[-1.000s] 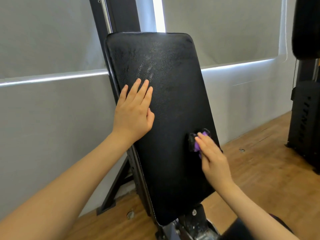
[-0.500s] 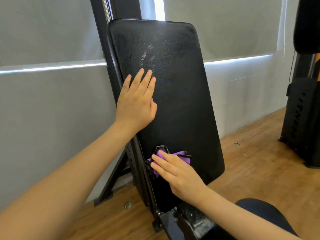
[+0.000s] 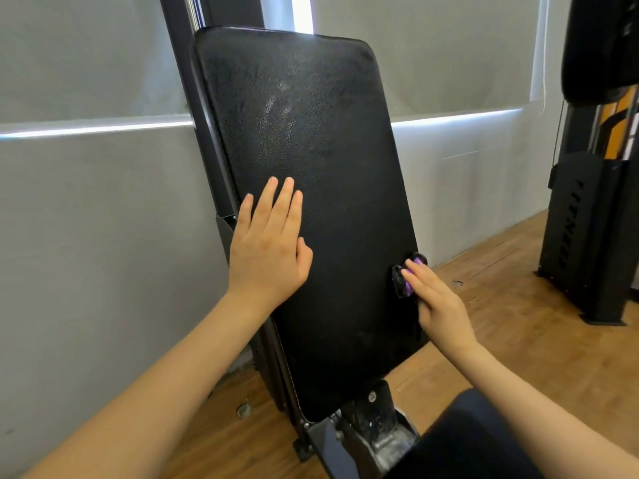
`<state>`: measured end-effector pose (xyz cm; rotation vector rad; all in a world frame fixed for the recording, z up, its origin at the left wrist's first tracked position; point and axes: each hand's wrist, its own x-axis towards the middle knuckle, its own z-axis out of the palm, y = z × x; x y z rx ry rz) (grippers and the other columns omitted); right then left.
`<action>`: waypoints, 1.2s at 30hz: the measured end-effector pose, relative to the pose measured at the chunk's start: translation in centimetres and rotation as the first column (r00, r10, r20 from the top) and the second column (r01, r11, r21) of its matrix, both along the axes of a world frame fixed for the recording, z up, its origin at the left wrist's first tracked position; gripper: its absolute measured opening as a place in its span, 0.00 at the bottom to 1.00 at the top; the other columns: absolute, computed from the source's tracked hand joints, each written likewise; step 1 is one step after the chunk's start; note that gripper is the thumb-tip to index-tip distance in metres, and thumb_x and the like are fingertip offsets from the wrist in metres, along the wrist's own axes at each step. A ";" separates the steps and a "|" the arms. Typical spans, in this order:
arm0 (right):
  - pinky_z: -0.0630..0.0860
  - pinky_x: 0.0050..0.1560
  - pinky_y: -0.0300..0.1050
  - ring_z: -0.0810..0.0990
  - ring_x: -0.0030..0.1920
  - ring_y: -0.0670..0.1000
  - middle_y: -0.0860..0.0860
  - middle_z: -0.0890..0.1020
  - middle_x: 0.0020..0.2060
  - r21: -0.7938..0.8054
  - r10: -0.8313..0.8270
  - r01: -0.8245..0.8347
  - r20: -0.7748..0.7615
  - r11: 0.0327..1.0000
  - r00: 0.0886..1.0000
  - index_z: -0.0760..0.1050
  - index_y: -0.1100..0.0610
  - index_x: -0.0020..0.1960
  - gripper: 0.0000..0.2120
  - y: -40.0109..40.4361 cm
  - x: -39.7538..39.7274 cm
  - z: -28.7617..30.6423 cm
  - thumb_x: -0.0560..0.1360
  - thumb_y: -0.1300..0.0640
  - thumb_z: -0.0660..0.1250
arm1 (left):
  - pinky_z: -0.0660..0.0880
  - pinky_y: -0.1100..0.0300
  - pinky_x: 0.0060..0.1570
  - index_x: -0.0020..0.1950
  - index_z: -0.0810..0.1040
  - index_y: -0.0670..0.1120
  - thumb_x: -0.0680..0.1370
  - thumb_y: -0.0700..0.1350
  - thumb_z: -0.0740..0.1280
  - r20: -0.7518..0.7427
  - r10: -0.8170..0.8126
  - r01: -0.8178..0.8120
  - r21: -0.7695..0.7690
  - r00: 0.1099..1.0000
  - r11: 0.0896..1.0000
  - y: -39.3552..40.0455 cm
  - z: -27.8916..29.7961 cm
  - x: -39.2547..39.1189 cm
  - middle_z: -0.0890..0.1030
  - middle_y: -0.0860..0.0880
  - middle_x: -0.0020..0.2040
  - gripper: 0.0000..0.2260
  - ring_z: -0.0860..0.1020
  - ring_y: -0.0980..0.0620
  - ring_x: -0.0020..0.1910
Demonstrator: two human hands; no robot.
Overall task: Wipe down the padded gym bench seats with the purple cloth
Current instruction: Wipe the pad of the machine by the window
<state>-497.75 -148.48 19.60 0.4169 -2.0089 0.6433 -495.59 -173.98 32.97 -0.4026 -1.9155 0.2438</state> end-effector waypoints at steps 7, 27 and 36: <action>0.58 0.70 0.43 0.62 0.71 0.50 0.49 0.64 0.69 -0.111 0.035 -0.032 0.027 0.993 0.999 0.64 0.59 0.70 0.27 -2.2 -1.7 2.9 0.74 0.73 0.62 | 0.53 0.47 0.71 0.69 0.70 0.38 0.74 0.46 0.57 -0.003 -0.007 0.007 0.007 1.000 1.000 0.0 -0.1 -0.1 0.70 0.40 0.71 0.25 0.64 0.41 0.72; 0.61 0.70 0.49 0.61 0.72 0.50 0.52 0.67 0.70 0.089 0.139 -0.142 0.035 0.986 0.990 0.59 0.58 0.72 0.26 -12.1 6.2 -2.9 0.75 0.55 0.58 | 0.54 0.46 0.71 0.69 0.71 0.37 0.73 0.45 0.56 0.018 -0.024 0.024 0.016 1.000 1.000 0.0 -0.1 0.3 0.70 0.40 0.71 0.26 0.65 0.40 0.71; 0.61 0.71 0.50 0.57 0.73 0.50 0.50 0.62 0.71 0.535 0.280 -0.237 0.000 0.811 0.960 0.58 0.54 0.73 0.27 -11.4 6.6 -4.3 0.75 0.61 0.57 | 0.56 0.45 0.71 0.69 0.70 0.38 0.74 0.46 0.54 0.055 -0.024 0.023 0.014 0.998 1.000 0.0 0.0 0.6 0.70 0.39 0.71 0.26 0.65 0.40 0.72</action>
